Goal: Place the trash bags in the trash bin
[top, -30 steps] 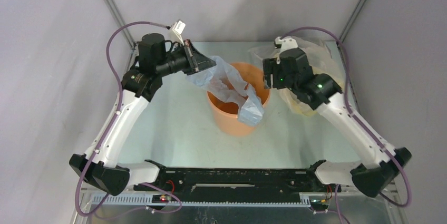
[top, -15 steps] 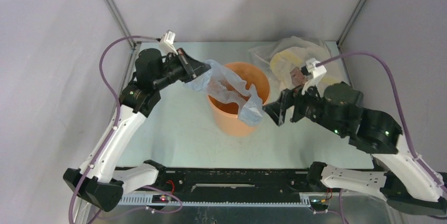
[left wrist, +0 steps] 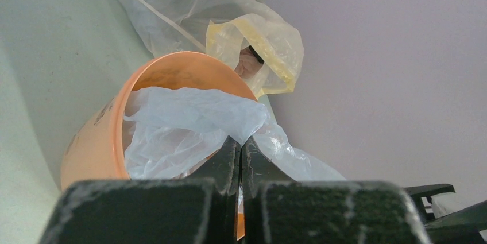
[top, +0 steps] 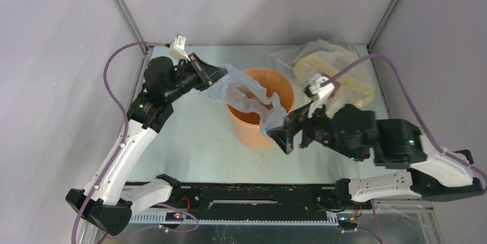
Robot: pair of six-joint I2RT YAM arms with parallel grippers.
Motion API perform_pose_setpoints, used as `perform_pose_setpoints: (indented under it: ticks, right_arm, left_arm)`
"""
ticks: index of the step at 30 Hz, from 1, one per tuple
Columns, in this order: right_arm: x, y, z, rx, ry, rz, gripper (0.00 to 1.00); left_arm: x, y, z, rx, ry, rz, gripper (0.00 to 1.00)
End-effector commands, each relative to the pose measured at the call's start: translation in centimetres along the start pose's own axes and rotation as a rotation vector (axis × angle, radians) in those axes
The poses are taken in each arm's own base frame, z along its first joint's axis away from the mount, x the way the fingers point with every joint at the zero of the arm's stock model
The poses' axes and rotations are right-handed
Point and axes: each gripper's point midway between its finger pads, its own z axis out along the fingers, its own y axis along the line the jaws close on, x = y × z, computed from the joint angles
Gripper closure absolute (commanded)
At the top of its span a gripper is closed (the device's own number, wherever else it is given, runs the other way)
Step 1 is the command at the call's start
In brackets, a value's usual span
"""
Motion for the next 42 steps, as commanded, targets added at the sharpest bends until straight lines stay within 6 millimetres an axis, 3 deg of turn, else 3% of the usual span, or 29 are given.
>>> perform_pose_setpoints:
  ticks: [1,6,8,12,16,23,28,30,33,35,39,42]
  right_arm:
    - [-0.2,-2.0,1.7,0.204,-0.035,-0.007,0.15]
    - [0.6,-1.9,2.7,0.226,-0.007,-0.033,0.23]
    - [0.9,-2.1,2.7,0.236,0.005,-0.031,0.31]
    - [1.7,-4.3,1.6,0.308,0.012,-0.014,0.62]
    - [2.1,-8.1,0.4,0.386,-0.001,0.036,0.98]
    - [2.5,-13.9,1.5,0.471,0.031,0.074,1.0]
    - [2.0,-18.7,2.0,0.563,0.049,0.098,1.0]
    - [1.9,-19.8,2.2,0.563,0.055,0.113,1.0]
    - [1.5,-20.5,2.7,0.542,0.054,0.119,1.0]
    - [1.1,-20.1,3.0,0.507,0.043,0.11,1.0]
    - [0.6,-19.4,3.6,0.461,0.034,0.104,1.0]
    - [0.4,-19.2,3.8,0.445,0.039,0.104,1.0]
  left_arm:
    - [-1.1,-1.2,-0.7,0.03,-0.053,0.006,0.99]
    - [-1.2,-1.1,-0.8,0.02,-0.058,0.015,0.99]
    - [-1.2,-0.9,-0.7,0.011,-0.06,0.019,0.99]
    - [-1.5,-0.3,-0.6,-0.017,-0.07,0.034,0.98]
    - [-2.3,0.5,-0.3,-0.039,-0.07,0.034,0.97]
    - [-3.9,2.3,0.1,-0.06,-0.057,0.013,0.97]
    - [-3.9,2.6,-0.1,-0.036,-0.013,0.006,0.94]
    - [-3.7,2.2,-0.5,-0.026,0.005,0.024,0.84]
    - [-3.6,1.1,-1.6,-0.003,0.021,0.069,0.53]
    - [-3.8,0.5,-2.4,0.002,0.021,0.112,0.39]
    - [-4.0,-0.4,-4.3,-0.011,0.02,0.244,0.31]
    - [-4.2,0.2,-5.4,-0.084,0.009,0.372,0.28]
